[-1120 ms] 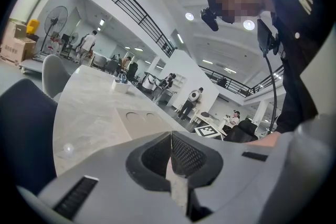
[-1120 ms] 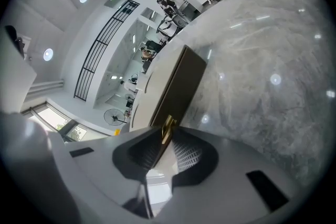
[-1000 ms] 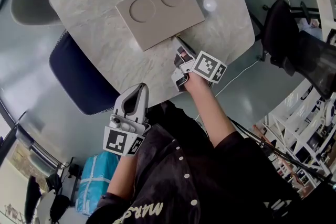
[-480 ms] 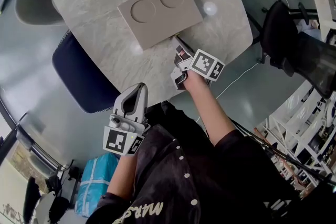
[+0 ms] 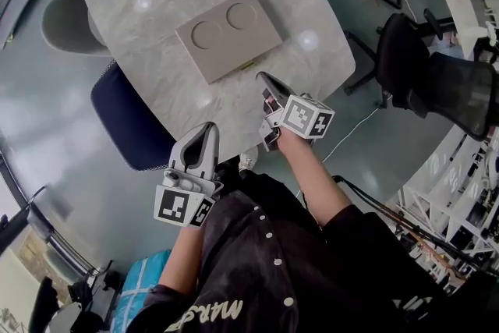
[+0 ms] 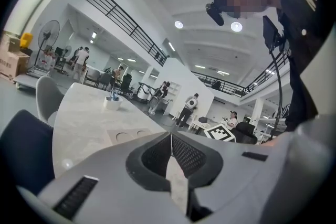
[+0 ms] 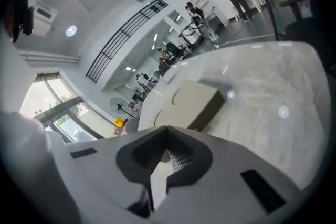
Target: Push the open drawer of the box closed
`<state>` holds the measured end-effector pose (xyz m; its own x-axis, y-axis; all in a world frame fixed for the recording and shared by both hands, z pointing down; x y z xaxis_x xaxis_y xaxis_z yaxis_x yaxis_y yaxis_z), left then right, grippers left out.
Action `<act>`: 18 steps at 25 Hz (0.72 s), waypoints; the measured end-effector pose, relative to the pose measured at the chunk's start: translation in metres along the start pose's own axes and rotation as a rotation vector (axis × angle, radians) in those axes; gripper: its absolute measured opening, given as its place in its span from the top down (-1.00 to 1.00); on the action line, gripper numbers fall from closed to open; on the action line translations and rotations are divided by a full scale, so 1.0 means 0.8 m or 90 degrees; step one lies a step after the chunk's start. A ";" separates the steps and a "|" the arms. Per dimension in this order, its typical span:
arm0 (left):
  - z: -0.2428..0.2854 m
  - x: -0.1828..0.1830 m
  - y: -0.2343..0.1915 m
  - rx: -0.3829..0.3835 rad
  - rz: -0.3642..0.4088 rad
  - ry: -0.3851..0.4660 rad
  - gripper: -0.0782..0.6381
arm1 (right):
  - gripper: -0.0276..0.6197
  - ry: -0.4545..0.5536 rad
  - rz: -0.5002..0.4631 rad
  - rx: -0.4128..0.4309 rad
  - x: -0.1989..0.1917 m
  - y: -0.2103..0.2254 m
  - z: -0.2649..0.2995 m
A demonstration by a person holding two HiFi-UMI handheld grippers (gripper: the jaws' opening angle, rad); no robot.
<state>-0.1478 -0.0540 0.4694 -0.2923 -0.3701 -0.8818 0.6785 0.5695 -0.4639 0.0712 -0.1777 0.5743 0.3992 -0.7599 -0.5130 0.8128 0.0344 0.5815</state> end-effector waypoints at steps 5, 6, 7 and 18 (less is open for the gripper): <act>-0.006 0.028 0.020 -0.011 0.031 0.027 0.73 | 0.92 0.080 -0.129 0.029 0.037 -0.043 -0.052; -0.006 0.034 0.024 -0.020 0.038 0.035 0.73 | 0.92 0.097 -0.153 0.034 0.044 -0.050 -0.062; -0.006 0.039 0.029 -0.031 0.043 0.043 0.73 | 0.92 0.112 -0.177 0.039 0.051 -0.057 -0.072; 0.001 0.100 0.076 -0.069 0.142 0.097 0.73 | 0.92 0.285 -0.243 0.075 0.095 -0.108 -0.190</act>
<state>-0.1293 -0.0498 0.3706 -0.2470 -0.1167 -0.9620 0.6644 0.7022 -0.2558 0.0959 -0.1396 0.3889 0.2492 -0.3555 -0.9008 0.8915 -0.2793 0.3568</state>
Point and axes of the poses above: the fingertips, and each gripper's own axes: z forward along the fingers, y to its right, x out of its top, the point moved 9 cm from there along -z, backward along the fingers, and after that the axes turned 15 degrees about -x, right-handed, at the moved point
